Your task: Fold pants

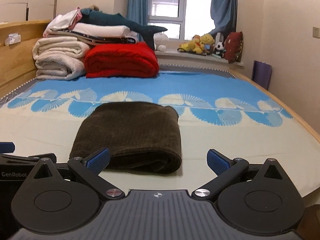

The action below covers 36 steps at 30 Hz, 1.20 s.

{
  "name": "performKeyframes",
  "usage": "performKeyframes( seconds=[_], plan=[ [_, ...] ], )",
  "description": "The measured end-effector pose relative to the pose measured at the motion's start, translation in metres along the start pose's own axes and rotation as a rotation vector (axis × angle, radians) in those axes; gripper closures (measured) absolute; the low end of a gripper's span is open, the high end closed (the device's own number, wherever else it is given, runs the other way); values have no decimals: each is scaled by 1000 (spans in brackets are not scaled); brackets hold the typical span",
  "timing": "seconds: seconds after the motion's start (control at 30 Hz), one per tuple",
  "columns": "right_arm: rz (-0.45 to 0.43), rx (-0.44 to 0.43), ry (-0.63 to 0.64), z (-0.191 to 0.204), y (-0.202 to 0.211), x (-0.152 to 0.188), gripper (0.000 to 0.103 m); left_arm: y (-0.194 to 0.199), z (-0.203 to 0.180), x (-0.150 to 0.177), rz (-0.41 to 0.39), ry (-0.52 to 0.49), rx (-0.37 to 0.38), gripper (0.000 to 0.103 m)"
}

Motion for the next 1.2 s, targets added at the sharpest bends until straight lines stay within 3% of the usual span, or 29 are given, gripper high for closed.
performKeyframes(
  seconds=[1.2],
  plan=[
    [-10, -11, 18, 2, 2, 3, 1, -2, -1, 4, -13, -5, 13, 1]
  ],
)
Point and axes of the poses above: each gripper's, at about its wrist camera, not at the fingertips, and y roughly against the way its jaws point, z to its left, x to its underside, the point moved 6 cm from there along -y, roughly the way its jaws point, and after that the axes turned 15 degrees about -y, right-handed, at the moved point
